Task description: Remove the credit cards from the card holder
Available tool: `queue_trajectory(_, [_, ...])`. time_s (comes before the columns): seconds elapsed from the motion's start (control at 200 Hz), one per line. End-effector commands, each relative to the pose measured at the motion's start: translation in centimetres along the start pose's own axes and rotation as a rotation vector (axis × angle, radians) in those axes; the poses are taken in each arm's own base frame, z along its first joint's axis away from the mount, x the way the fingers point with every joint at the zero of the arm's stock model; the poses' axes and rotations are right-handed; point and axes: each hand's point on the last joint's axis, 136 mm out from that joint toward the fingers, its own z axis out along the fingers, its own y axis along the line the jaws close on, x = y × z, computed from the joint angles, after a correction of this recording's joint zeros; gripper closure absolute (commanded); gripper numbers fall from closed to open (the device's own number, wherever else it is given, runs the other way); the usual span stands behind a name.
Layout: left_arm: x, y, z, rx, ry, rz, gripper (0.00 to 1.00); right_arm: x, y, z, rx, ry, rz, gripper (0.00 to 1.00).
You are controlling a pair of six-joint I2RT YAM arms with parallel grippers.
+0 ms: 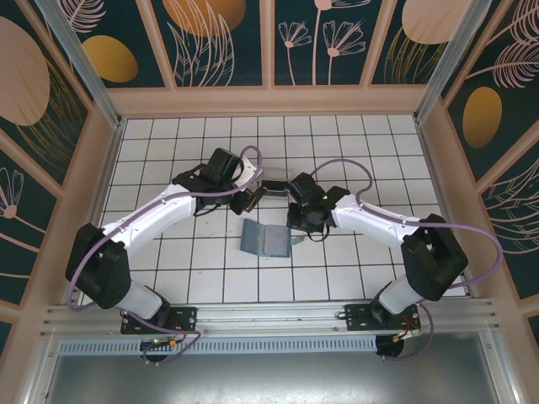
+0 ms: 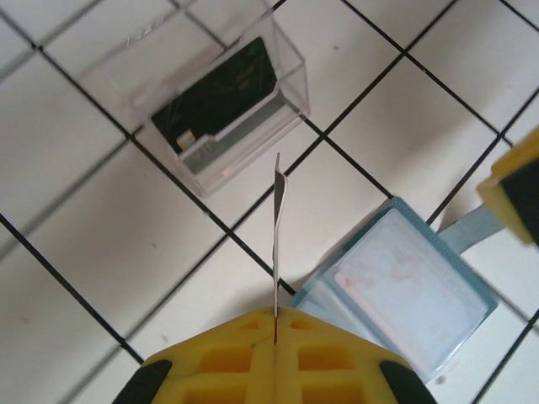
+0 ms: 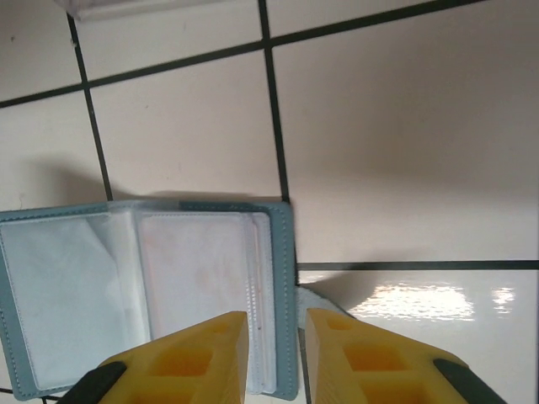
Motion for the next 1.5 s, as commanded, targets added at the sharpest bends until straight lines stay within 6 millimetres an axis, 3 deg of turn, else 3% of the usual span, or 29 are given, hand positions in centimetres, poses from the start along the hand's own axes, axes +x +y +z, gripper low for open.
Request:
queue_trajectory(0.0, [0.1,0.3,-0.4,0.008,0.054,0.282,1.00,-1.4,-0.8,-1.9,0.035,-0.066,-0.005,0.75])
queue_trajectory(0.25, [-2.1,1.2,-0.8,0.004,0.105,0.575,1.00,-1.8,-1.3,-2.7,0.032,-0.088,0.004,0.74])
queue_trajectory(0.46, [-4.1,2.1,-0.8,-0.020,0.127,0.720,1.00,-1.8,-2.4,-3.4,0.036,-0.111,0.034,0.74])
queue_trajectory(0.5, [-4.2,2.1,0.2,0.003,0.139,0.732,1.00,-1.9,-2.6,-3.6,0.034,-0.116,0.042,0.74])
queue_trajectory(0.716, [-6.8,1.6,1.4,0.069,0.111,0.791,1.00,-1.8,-3.5,-4.1,0.042,-0.128,0.070,0.74])
queue_trajectory(1.071, [-7.4,1.9,4.9,0.167,0.214,0.761,1.00,-1.0,-4.7,-4.5,0.039,-0.143,0.122,0.74])
queue_trajectory(1.496, [-6.0,2.2,9.0,0.194,0.281,0.751,1.00,-1.1,-5.2,-4.3,0.048,-0.135,0.124,0.74])
